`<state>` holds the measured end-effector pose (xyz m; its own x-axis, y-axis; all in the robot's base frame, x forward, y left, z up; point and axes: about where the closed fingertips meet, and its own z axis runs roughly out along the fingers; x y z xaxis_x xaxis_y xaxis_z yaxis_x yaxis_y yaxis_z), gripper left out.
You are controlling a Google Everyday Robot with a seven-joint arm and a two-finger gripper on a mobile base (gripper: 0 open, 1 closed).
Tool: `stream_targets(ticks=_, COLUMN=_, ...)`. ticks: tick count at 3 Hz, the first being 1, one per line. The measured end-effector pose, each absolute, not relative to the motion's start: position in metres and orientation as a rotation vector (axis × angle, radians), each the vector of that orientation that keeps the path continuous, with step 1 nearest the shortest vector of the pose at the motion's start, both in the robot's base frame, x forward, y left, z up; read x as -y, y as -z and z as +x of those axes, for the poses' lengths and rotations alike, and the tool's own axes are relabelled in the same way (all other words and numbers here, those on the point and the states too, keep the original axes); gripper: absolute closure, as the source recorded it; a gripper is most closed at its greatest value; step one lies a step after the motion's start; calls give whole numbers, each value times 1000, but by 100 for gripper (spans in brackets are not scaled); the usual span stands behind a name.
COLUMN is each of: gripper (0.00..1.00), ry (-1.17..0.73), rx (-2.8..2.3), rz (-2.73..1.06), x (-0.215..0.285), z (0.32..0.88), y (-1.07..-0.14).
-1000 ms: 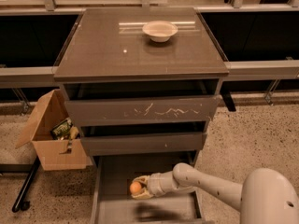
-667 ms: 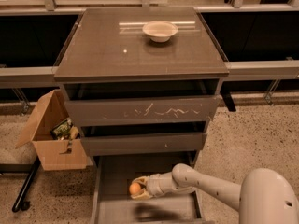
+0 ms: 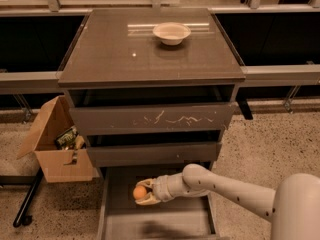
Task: Pick orange from bottom drawer and place on counter
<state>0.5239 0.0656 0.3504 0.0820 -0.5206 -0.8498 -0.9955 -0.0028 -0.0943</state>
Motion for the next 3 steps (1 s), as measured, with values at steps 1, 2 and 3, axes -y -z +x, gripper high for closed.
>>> stream_targets(ticks=1, gripper=100, ry=-755, rx=-1476, rz=-1669, x=-74, z=521, y=-422)
stream_targets(ticks=2, gripper=100, ry=-691, rx=-1413, rz=-1712, x=-77, z=511, y=-497)
stream_targets(ticks=3, gripper=100, ry=-657, rx=-1393, rz=-1730, x=-77, z=513, y=-514)
